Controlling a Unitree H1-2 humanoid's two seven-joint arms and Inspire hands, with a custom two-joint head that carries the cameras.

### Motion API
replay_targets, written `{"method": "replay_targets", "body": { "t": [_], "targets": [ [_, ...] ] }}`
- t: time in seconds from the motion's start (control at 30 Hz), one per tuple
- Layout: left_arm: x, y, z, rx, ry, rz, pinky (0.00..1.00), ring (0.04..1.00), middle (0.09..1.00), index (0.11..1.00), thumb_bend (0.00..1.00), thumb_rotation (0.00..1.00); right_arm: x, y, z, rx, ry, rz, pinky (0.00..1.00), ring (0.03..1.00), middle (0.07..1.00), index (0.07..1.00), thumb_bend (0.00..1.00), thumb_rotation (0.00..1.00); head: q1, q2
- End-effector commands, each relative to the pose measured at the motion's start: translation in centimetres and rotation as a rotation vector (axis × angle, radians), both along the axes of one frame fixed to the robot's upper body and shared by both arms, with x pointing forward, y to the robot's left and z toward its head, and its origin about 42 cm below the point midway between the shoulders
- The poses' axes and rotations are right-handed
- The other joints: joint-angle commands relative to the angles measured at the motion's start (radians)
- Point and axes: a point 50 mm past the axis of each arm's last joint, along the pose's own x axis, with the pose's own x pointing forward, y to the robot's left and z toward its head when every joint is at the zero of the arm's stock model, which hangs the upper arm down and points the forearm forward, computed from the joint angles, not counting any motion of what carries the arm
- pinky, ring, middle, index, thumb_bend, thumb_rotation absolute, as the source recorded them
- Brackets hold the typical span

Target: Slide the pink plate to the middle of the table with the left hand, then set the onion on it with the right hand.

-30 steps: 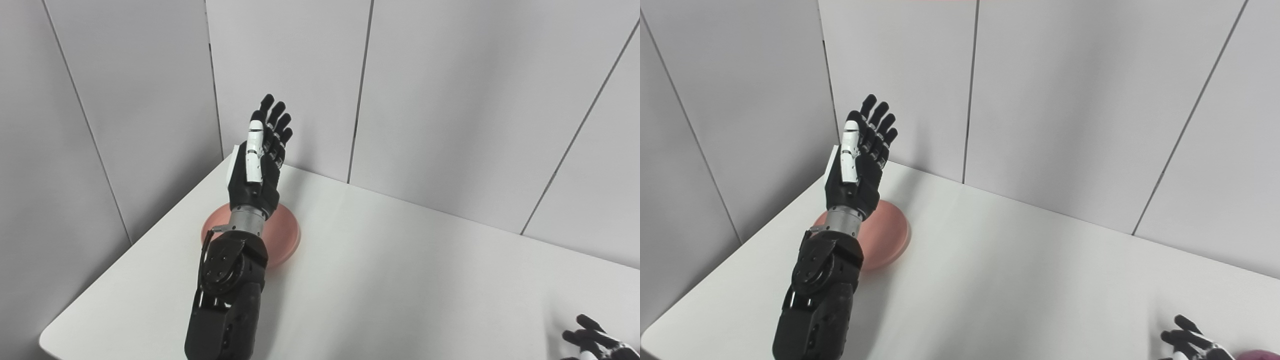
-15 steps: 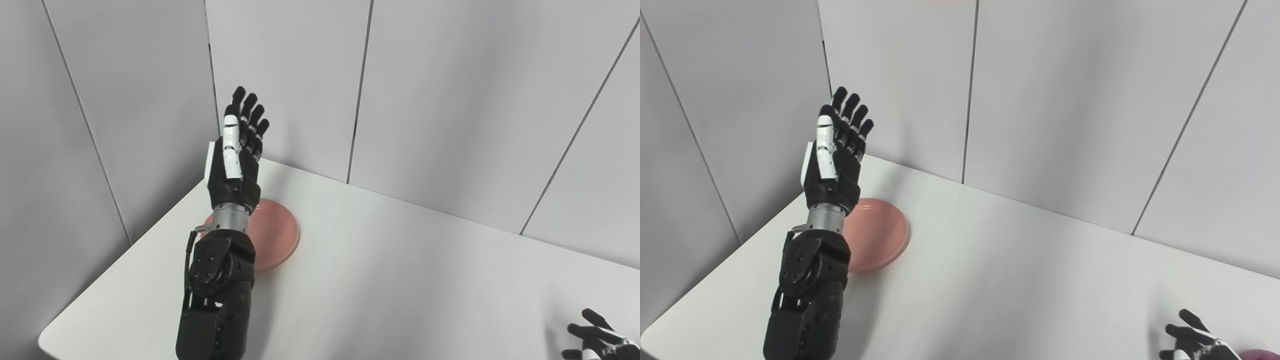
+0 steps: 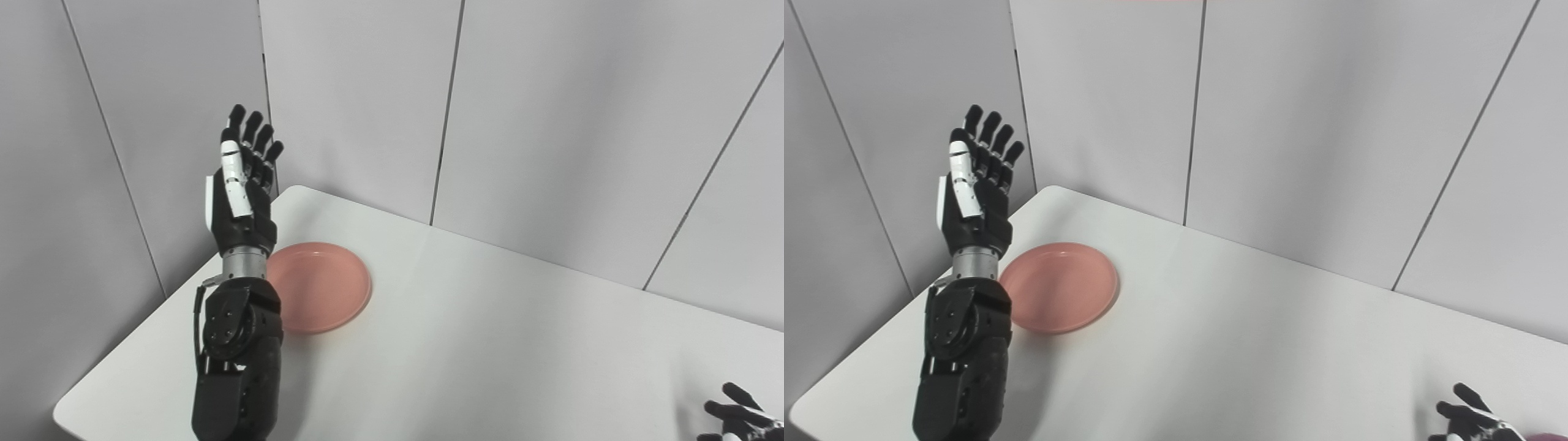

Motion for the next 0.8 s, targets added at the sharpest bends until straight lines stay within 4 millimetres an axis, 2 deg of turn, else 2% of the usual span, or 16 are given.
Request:
{"method": "replay_targets", "body": {
  "t": [0.0, 0.53, 0.77],
  "targets": [
    [-0.3, 1.1, 1.4, 0.036, -0.071, 0.033, 0.94, 0.949, 0.947, 0.936, 0.47, 1.0, 0.3, 0.0, 1.7, -0.01, -0.09, 0.006, 0.44, 0.663, 0.752, 0.495, 0.48, 0.17, 0.003, -0.002],
    [-1.7, 5.4, 0.0, 0.001, -0.077, 0.13, 0.98, 0.967, 0.961, 0.949, 0.45, 1.0, 0.5, -0.3, 1.9, -0.017, -0.089, 0.009, 0.42, 0.659, 0.747, 0.495, 0.48, 0.17, 0.015, 0.002],
    [-2.3, 6.3, -0.7, -0.014, -0.058, 0.161, 0.97, 0.956, 0.957, 0.945, 0.45, 1.0, 0.5, -0.4, 1.9, -0.019, -0.086, 0.004, 0.42, 0.661, 0.749, 0.495, 0.48, 0.17, 0.021, 0.001]
  ]
}}
